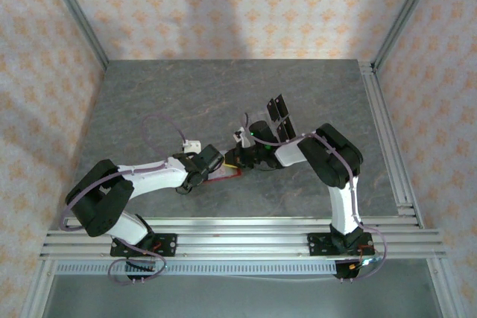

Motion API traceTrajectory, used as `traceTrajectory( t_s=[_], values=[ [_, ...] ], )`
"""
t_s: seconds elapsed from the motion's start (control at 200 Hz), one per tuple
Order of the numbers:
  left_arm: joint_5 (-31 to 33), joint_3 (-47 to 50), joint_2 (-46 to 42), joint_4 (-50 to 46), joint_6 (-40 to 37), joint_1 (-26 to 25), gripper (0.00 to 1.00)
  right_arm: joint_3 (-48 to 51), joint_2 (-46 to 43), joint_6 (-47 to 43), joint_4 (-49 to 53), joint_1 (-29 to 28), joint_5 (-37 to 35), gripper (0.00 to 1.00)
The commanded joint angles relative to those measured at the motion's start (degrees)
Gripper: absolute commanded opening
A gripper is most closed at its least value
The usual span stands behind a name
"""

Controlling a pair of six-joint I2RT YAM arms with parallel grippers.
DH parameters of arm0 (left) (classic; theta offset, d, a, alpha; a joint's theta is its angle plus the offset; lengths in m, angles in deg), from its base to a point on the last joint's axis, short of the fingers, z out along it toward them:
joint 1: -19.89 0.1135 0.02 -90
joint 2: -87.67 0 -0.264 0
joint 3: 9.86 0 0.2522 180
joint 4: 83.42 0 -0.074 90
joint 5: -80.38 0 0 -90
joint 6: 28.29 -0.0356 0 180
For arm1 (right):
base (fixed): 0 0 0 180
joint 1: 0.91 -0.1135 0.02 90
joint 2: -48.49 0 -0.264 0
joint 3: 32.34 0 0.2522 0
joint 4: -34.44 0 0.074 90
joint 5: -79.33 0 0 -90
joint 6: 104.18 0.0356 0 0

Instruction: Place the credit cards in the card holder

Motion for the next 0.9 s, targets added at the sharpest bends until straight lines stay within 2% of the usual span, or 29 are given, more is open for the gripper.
traceTrajectory(
  t_s=[0.0, 0.11, 0.255, 0.37, 0.525, 0.611, 0.731, 0.776, 0.896],
  values=[
    [0.83, 0.83, 1.37, -1.21, 1.13, -0.58, 0.72, -1.08, 0.0, -6.14, 10.91, -1.09, -1.2, 0.08],
    [0.61, 0.88, 1.15, -1.16, 1.54, -0.6, 0.72, -2.16, -2.68, -7.77, 15.38, -1.1, -2.23, 0.25],
    [0.21, 0.83, -0.05, -1.41, 2.56, -0.58, 0.72, -4.74, -6.46, -10.54, 23.34, -1.0, -4.34, 0.41],
    [0.49, 0.28, -1.52, -2.31, 3.38, -0.56, 0.72, -6.91, -8.79, -13.85, 30.61, -0.83, -6.93, 0.46],
    [1.94, -0.66, -4.44, -4.78, 4.44, -0.27, 0.73, -9.08, -11.72, -16.71, 38.32, -0.49, -11.91, 0.47],
    [2.37, -0.5, -6.21, -5.61, 4.64, 0.49, 0.73, -10.58, -12.21, -17.99, 41.84, -0.45, -13.75, 0.41],
    [1.95, 0.36, -7.61, -5.84, 4.04, 2.56, 0.73, -13.21, -11.56, -18.93, 46.2, -0.5, -16.31, 0.14],
    [1.74, 0.83, -7.71, -5.56, 3.73, 3.19, 0.73, -14.06, -11.18, -19.17, 47.4, -0.63, -17.08, 0.06],
    [1.38, 2.22, -7.47, -4.79, 3.24, 4.61, 0.73, -16.68, -9.56, -19.66, 50.34, -1.33, -19.01, 0.0]
  ],
)
